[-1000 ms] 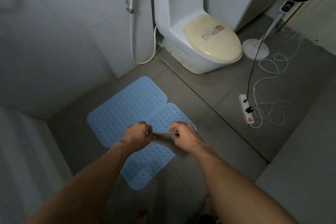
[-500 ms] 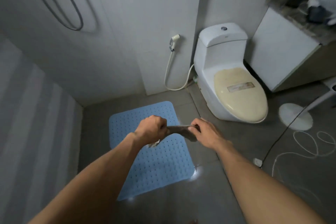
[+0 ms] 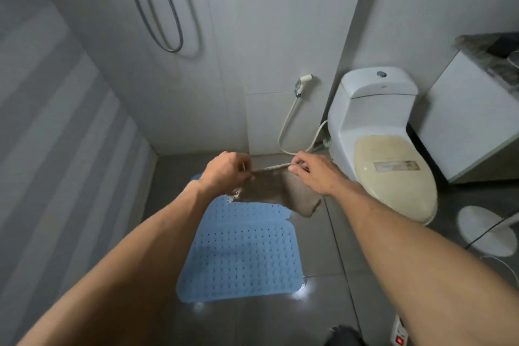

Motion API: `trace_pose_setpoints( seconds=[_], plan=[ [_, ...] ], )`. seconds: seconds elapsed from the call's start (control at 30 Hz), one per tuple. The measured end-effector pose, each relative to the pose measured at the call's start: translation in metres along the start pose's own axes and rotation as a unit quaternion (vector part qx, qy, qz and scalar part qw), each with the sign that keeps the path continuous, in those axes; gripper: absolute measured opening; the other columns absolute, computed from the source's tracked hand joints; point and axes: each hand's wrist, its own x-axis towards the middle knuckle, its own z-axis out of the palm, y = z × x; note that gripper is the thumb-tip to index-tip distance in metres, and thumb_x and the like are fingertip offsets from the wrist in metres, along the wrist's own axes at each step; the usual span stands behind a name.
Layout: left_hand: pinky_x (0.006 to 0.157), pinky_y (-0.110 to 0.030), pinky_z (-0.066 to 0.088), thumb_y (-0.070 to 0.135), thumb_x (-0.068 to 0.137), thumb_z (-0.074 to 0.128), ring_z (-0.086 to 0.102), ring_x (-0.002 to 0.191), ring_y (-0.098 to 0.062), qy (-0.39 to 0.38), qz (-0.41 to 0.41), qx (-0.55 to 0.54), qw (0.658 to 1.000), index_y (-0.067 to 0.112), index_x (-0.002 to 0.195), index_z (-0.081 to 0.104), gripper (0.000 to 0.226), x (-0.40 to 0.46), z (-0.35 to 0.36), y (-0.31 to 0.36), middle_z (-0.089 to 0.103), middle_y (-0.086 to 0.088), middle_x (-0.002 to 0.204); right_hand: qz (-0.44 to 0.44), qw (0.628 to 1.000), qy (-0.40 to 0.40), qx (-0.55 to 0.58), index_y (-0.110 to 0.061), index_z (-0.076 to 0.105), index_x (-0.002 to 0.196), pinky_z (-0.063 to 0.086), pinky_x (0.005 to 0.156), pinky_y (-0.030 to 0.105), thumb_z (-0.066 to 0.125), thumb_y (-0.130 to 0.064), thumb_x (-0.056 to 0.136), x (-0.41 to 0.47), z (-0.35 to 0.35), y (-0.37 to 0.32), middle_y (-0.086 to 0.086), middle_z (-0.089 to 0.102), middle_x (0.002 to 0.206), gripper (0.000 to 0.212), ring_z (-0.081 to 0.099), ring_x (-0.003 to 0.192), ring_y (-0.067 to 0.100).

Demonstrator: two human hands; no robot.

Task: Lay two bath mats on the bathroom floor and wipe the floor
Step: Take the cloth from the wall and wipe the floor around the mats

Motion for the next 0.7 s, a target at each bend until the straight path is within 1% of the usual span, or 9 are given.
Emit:
trace_pose_setpoints(
  seconds=[0.1, 0.2, 0.27, 0.3, 0.37, 0.4, 0.53, 0.6, 0.7],
  plan=[
    [0.057, -0.027, 0.044, 0.024, 0.068, 0.082, 0.058, 0.065, -0.017, 0.066, -0.044, -0.066, 0.995, 0.015, 0.065, 0.066, 0.019, 0.006, -0.015, 0.003, 0.063, 0.004, 0.065, -0.056, 0.998, 0.0, -0.019, -0.035, 0.058, 0.097, 0.053, 0.082, 0.039, 0.055, -0.05, 0.095, 0.028, -0.019, -0.006, -0.006, 0.067, 0.101, 0.016, 0.062, 0.091, 0.018],
    [0.048, -0.01, 0.039, 0.017, 0.069, 0.083, 0.054, 0.052, -0.005, 0.132, -0.094, -0.13, 0.978, 0.012, 0.068, 0.071, 0.013, 0.002, -0.026, 0.015, 0.064, 0.004, 0.059, -0.125, 0.992, 0.004, -0.028, -0.031, 0.06, 0.1, 0.05, 0.081, 0.037, 0.055, -0.046, 0.096, 0.058, -0.04, -0.013, -0.006, 0.065, 0.1, 0.016, 0.06, 0.093, 0.02],
    [0.044, -0.01, 0.039, 0.014, 0.07, 0.082, 0.054, 0.046, -0.004, 0.176, -0.139, -0.136, 0.965, 0.012, 0.069, 0.071, 0.011, -0.007, -0.033, 0.025, 0.062, 0.004, 0.056, -0.176, 0.984, -0.003, -0.025, -0.032, 0.061, 0.1, 0.05, 0.08, 0.037, 0.055, -0.046, 0.096, 0.073, -0.053, -0.026, -0.006, 0.066, 0.098, 0.016, 0.061, 0.092, 0.021],
    [0.044, -0.012, 0.04, 0.014, 0.071, 0.081, 0.056, 0.048, -0.007, 0.199, -0.161, -0.134, 0.957, 0.013, 0.069, 0.072, 0.01, -0.013, -0.035, 0.029, 0.063, 0.003, 0.058, -0.202, 0.979, -0.009, -0.023, -0.032, 0.061, 0.1, 0.05, 0.079, 0.036, 0.056, -0.048, 0.095, 0.077, -0.058, -0.031, -0.006, 0.068, 0.098, 0.017, 0.062, 0.092, 0.021],
    [0.054, -0.023, 0.047, 0.015, 0.07, 0.081, 0.058, 0.058, -0.014, 0.253, -0.206, -0.12, 0.938, 0.014, 0.073, 0.073, 0.008, -0.026, -0.043, 0.036, 0.065, 0.001, 0.063, -0.249, 0.968, -0.032, -0.028, -0.033, 0.062, 0.099, 0.049, 0.078, 0.035, 0.057, -0.049, 0.094, 0.084, -0.069, -0.047, -0.006, 0.07, 0.1, 0.018, 0.063, 0.092, 0.02],
    [0.059, -0.026, 0.047, 0.015, 0.07, 0.08, 0.057, 0.061, -0.015, 0.275, -0.227, -0.115, 0.927, 0.015, 0.075, 0.073, 0.009, -0.035, -0.048, 0.04, 0.065, 0.002, 0.065, -0.27, 0.961, -0.043, -0.031, -0.033, 0.063, 0.099, 0.049, 0.077, 0.035, 0.058, -0.049, 0.093, 0.086, -0.073, -0.057, -0.006, 0.07, 0.1, 0.018, 0.063, 0.092, 0.02],
    [0.059, -0.019, 0.045, 0.007, 0.071, 0.075, 0.058, 0.06, -0.01, 0.351, -0.291, -0.116, 0.882, 0.013, 0.077, 0.072, 0.008, -0.079, -0.066, 0.054, 0.066, 0.003, 0.067, -0.355, 0.932, -0.067, -0.016, -0.037, 0.062, 0.103, 0.051, 0.078, 0.033, 0.059, -0.045, 0.092, 0.086, -0.077, -0.105, -0.013, 0.069, 0.098, 0.014, 0.063, 0.09, 0.016],
    [0.06, -0.02, 0.047, 0.004, 0.071, 0.072, 0.06, 0.061, -0.012, 0.372, -0.323, -0.107, 0.864, 0.013, 0.077, 0.073, 0.01, -0.112, -0.072, 0.056, 0.067, 0.002, 0.068, -0.394, 0.914, -0.098, 0.013, -0.038, 0.059, 0.105, 0.05, 0.077, 0.032, 0.061, -0.038, 0.091, 0.077, -0.068, -0.132, -0.014, 0.068, 0.094, 0.014, 0.062, 0.085, 0.015],
    [0.062, -0.021, 0.047, 0.002, 0.071, 0.069, 0.059, 0.062, -0.013, 0.412, -0.364, -0.082, 0.832, 0.017, 0.077, 0.072, 0.016, -0.171, -0.086, 0.052, 0.066, 0.003, 0.067, -0.457, 0.879, -0.127, 0.04, -0.039, 0.056, 0.099, 0.053, 0.079, 0.034, 0.065, -0.03, 0.087, 0.056, -0.047, -0.18, -0.012, 0.069, 0.086, 0.017, 0.063, 0.081, 0.014]
  ],
)
